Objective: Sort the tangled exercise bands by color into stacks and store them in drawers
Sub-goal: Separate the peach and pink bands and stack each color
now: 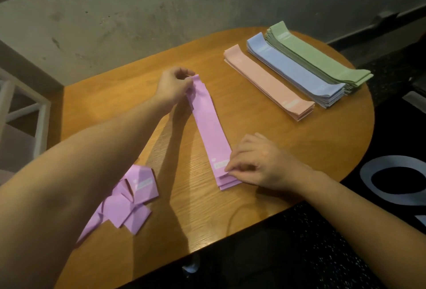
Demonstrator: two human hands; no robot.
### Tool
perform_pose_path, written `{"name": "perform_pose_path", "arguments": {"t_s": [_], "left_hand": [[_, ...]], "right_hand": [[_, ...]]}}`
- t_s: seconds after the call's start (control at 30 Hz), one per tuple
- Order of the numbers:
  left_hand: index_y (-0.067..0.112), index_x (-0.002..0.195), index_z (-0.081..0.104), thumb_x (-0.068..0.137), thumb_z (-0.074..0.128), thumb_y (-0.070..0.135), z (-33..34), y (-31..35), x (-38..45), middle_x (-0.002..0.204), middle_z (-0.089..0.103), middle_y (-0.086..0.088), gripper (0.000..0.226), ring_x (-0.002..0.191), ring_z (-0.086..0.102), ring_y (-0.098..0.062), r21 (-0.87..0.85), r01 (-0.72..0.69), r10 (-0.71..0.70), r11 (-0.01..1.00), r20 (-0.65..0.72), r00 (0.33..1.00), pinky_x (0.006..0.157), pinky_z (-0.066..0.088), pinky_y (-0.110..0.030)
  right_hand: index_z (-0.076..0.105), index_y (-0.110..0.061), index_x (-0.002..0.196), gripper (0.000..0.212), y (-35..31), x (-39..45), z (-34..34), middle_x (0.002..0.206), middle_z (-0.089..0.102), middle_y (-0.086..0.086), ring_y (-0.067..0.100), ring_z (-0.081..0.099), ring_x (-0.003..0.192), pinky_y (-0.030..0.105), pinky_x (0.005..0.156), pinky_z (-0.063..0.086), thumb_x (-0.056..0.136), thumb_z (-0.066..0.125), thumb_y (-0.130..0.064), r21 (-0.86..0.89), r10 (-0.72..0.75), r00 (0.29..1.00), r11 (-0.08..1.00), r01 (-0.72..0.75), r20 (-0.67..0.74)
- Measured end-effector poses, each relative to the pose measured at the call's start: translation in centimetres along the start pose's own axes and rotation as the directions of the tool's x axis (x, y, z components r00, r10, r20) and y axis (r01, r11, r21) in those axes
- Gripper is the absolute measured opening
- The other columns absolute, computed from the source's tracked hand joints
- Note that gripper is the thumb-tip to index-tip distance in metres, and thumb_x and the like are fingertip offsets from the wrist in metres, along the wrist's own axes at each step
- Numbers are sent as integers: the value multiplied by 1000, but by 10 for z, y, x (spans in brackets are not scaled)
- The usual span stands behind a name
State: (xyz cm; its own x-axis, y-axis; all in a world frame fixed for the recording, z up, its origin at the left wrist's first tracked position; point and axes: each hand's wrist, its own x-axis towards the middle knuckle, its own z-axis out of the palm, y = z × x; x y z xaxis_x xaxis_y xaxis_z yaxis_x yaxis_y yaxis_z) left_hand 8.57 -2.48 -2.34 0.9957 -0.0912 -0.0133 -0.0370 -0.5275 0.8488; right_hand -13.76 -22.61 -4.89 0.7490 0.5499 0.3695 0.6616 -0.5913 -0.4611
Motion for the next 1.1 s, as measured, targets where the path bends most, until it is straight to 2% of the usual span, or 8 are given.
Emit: {"name": "perform_pose_path", "arguments": {"t_s": [0.13, 0.3, 0.43, 0.63, 0.8, 0.97, 1.1], "left_hand": [[16, 100, 70, 94, 69, 12, 4, -5, 2, 93, 68, 3, 8, 86, 66, -12, 49, -64, 63, 997, 17, 998, 75, 58, -26], [15, 99, 73, 95, 68, 15, 6, -14, 3, 93, 68, 5, 7, 85, 64, -5, 106, -61, 58, 992, 24, 998, 81, 57, -24], [10, 101, 75, 95, 69, 15, 6, -17, 4, 94, 70, 2, 10, 84, 64, -6, 95, -35, 32, 995, 30, 999, 83, 57, -26], [17, 98, 74, 96, 68, 18, 8, -17, 5, 95, 69, 6, 7, 88, 65, -6, 61, 2, -2, 998, -5, 1000, 77, 56, -21], [16, 99, 76, 96, 67, 15, 9, -24, 4, 91, 70, 9, 9, 86, 65, -3, 80, 9, -6, 997, -30, 1000, 74, 53, -14], [19, 95, 75, 96, 67, 16, 9, -30, 3, 97, 72, 2, 10, 85, 65, -4, 130, -13, 19, 991, -42, 999, 78, 55, -20], [15, 103, 76, 95, 69, 19, 6, -22, 2, 97, 70, -1, 11, 83, 63, -9, 156, 7, -2, 988, -29, 1000, 79, 55, -28]], "right_hand": [[79, -22, 92, 9, 1, -6, 11, 91, 69, -9, 9, 56, 90, 20, 82, 31, 88, 75, -29, -24, -45, 999, 999, 45, 11], [78, -22, 92, 10, 6, -13, 19, 92, 68, -9, 10, 57, 90, 29, 79, 44, 88, 73, -29, -18, -32, 999, 999, 32, 20], [79, -22, 94, 16, 7, -16, 20, 94, 67, -7, 12, 58, 89, 22, 80, 37, 88, 72, -35, -11, -32, 998, 999, 32, 46], [78, -23, 91, 14, 8, -15, 19, 92, 67, -7, 14, 61, 88, 29, 77, 44, 90, 70, -35, -9, -53, 998, 999, 53, 24], [78, -23, 89, 13, 9, -15, 21, 92, 66, -7, 12, 60, 87, 27, 78, 43, 89, 71, -33, 11, -30, 999, 1000, 29, 20], [79, -22, 93, 15, 7, -15, 19, 94, 66, -6, 13, 62, 90, 31, 80, 46, 88, 71, -33, 45, 8, 998, 999, -11, 59], [77, -25, 95, 17, 4, -13, 14, 98, 64, -11, 7, 61, 95, 36, 86, 47, 87, 69, -37, 78, 84, 986, 992, -96, 145]]}}
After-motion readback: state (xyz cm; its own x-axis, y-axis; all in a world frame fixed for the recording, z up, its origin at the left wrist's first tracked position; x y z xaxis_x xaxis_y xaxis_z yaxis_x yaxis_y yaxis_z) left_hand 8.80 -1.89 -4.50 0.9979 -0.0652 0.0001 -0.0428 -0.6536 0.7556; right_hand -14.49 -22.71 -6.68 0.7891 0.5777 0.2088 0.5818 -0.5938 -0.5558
